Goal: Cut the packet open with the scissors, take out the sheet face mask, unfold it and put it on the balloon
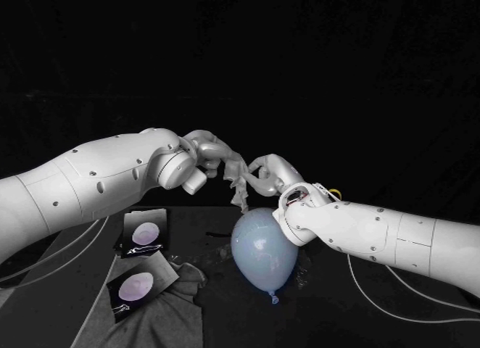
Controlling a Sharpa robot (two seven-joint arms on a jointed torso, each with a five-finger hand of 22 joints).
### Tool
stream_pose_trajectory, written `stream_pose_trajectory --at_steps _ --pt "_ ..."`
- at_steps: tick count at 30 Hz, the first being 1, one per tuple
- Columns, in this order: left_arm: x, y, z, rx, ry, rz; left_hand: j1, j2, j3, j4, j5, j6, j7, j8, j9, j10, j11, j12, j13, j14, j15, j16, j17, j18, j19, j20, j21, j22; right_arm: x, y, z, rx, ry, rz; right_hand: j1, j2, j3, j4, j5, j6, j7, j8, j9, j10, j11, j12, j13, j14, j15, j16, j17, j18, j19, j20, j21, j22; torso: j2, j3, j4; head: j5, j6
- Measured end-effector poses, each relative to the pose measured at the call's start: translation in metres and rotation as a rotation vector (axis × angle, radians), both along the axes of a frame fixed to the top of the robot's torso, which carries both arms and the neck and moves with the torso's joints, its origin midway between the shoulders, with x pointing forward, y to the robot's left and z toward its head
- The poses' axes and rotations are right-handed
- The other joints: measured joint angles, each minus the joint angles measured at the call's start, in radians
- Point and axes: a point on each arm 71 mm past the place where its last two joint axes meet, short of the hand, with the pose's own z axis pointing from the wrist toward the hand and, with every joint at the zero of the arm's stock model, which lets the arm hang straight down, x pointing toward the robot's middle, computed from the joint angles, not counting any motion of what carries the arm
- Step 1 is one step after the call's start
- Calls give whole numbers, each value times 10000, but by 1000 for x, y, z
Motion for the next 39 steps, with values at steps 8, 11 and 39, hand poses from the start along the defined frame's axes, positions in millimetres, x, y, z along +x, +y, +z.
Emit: stream_pose_trajectory --at_steps 8,11,39 --pt "1 2 0 11 -1 65 2 -2 -2 -1 0 -1 -1 0 0 1 2 0 10 0 0 -15 -45 0 -39 -38 0 -9 0 -4 0 40 21 13 233 108 587 -673 -39 -78 0 313 222 163 52 105 -4 -1 1 -4 -1 -7 43 -27 114 2 -1 -3 3 16 -3" --pt "2 4 0 17 -3 114 -1 1 -3 -1 -1 -2 -1 0 0 0 3 0 10 0 0 -21 -48 -1 -39 -38 0 -12 0 -5 0 66 16 45 232 109 598 -684 -39 -79 1 352 276 209 77 162 -6 -1 1 -4 -7 -8 72 0 167 2 -1 -5 3 24 -3" --pt "9 22 12 953 -2982 -720 544 324 -1790 762 -31 -159 -159 -295 1815 -362 187 -320 110 -749 228 -74 -1048 -2 -796 146 -629 -1019 30 -41 76 -1750 -1918 754 148 24 1081 -1277 -58 102 -133 775 489 946 -57 1034 -17 34 -33 15 0 -78 324 -37 623 1 -14 -4 -3 -84 151"
